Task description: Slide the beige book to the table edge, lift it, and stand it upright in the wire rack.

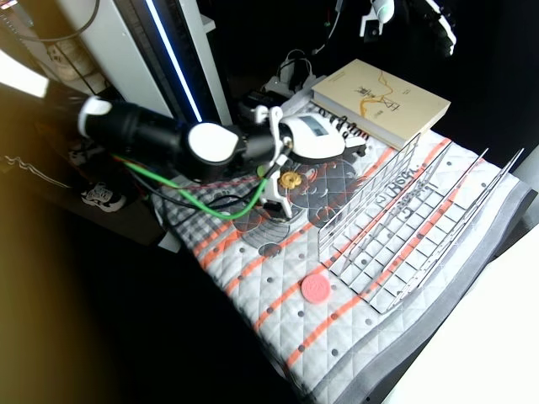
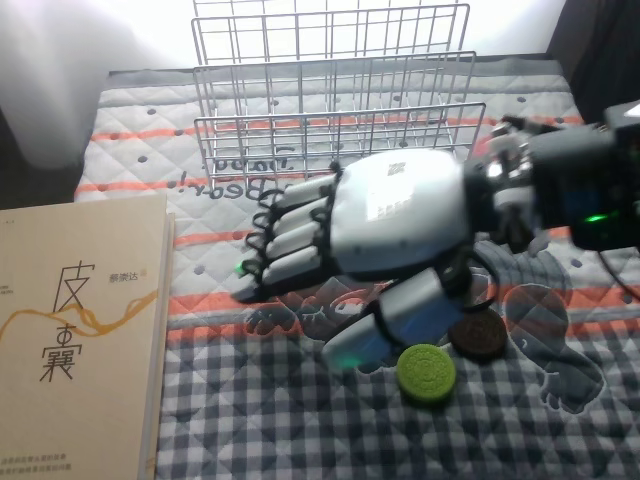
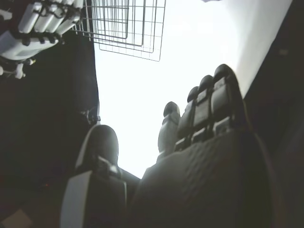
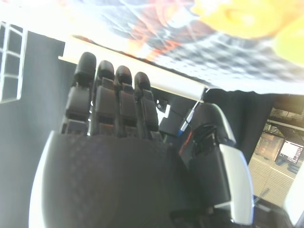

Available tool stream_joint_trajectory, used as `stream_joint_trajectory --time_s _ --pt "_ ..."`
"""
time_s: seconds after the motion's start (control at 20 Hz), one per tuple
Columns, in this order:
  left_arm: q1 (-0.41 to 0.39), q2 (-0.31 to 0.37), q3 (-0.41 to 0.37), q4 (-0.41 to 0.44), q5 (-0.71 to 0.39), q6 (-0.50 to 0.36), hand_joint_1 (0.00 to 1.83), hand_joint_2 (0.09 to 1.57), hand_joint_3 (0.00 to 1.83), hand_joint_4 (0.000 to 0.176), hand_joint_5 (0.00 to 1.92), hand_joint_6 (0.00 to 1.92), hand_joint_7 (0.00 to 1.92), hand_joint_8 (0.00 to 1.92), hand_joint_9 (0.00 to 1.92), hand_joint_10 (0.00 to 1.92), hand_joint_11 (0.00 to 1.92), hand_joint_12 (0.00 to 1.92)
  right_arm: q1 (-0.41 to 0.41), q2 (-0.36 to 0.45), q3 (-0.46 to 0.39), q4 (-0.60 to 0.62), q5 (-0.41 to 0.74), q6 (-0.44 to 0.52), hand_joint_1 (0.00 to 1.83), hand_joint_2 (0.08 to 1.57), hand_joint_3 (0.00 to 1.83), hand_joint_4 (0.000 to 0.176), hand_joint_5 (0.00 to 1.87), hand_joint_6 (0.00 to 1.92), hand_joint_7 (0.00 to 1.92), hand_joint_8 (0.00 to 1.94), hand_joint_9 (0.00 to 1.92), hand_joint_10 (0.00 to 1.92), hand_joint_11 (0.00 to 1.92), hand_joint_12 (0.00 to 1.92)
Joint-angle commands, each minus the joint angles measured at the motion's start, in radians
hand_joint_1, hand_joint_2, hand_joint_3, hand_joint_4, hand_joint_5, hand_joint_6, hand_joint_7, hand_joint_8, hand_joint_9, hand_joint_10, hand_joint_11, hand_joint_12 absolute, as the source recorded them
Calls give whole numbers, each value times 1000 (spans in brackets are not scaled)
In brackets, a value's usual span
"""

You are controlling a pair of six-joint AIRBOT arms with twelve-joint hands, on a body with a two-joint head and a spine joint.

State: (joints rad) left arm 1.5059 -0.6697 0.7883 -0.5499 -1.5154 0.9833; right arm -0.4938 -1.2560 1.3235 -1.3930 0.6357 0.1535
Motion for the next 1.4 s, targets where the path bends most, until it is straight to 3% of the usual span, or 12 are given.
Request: stream_joint_trajectory --time_s 0.0,0.15,0.25,0.4,0.55,0.6,0.65,0.8,0.85,1.0,1.05,1.35 --pt "9 7 5 -36 -146 -27 389 1163 0 107 84 0 0 0 0 0 0 0 17 17 -12 95 65 1 0 1302 0 0 187 0 194 0 208 0 1 795" --pt "38 4 7 -60 -161 -52 420 1148 0 79 79 2 0 0 0 0 0 0 17 100 -59 234 113 -67 0 1322 6 0 203 5 195 2 212 5 0 762" --pt "41 -7 29 -70 -126 -84 504 1105 0 103 89 3 0 0 0 0 0 0 11 175 -113 385 150 -197 40 1348 4 0 203 3 163 3 150 3 0 468" --pt "46 -43 89 -71 -60 -192 499 1052 0 87 125 11 0 0 0 0 44 24 -11 261 -159 601 221 -359 112 1349 0 0 254 2 263 12 255 14 9 757" --pt "46 -81 150 -71 18 -287 483 996 0 120 104 0 0 0 0 0 77 70 -64 342 -206 811 299 -540 90 1344 0 0 256 0 295 4 306 8 87 741" --pt "46 -97 172 -71 48 -324 417 951 0 149 98 1 33 2 55 10 2 614 -89 364 -217 881 334 -584 7 1351 4 0 234 1 280 4 286 3 40 709" --pt "46 -118 199 -67 87 -361 363 937 0 157 77 0 18 1 46 3 0 595 -123 387 -228 956 377 -631 62 1328 2 0 264 0 299 1 291 1 44 643" --pt "45 -147 246 -47 158 -425 330 903 0 130 54 5 41 3 99 13 0 698 -150 408 -239 1011 413 -663 207 1266 1 0 261 0 321 0 308 0 187 274" --pt "45 -156 265 -38 186 -452 326 934 3 86 56 3 63 4 107 9 0 663 -151 408 -239 1014 414 -666 215 1281 0 0 265 0 317 1 291 2 203 175" --pt "45 -183 323 1 247 -556 313 963 2 94 21 0 34 2 78 2 0 503 -157 404 -238 1017 414 -668 205 1274 0 0 286 0 342 1 319 1 237 115" --pt "44 -192 341 15 270 -586 360 936 0 138 0 0 0 0 2 0 0 260 -161 401 -236 1021 414 -668 192 1274 0 0 278 0 341 0 325 1 254 93" --pt "-29 -244 446 165 450 -715 252 841 0 138 0 0 69 3 178 12 0 825 -169 393 -227 1033 414 -668 111 1298 2 0 322 0 353 0 341 0 317 43"
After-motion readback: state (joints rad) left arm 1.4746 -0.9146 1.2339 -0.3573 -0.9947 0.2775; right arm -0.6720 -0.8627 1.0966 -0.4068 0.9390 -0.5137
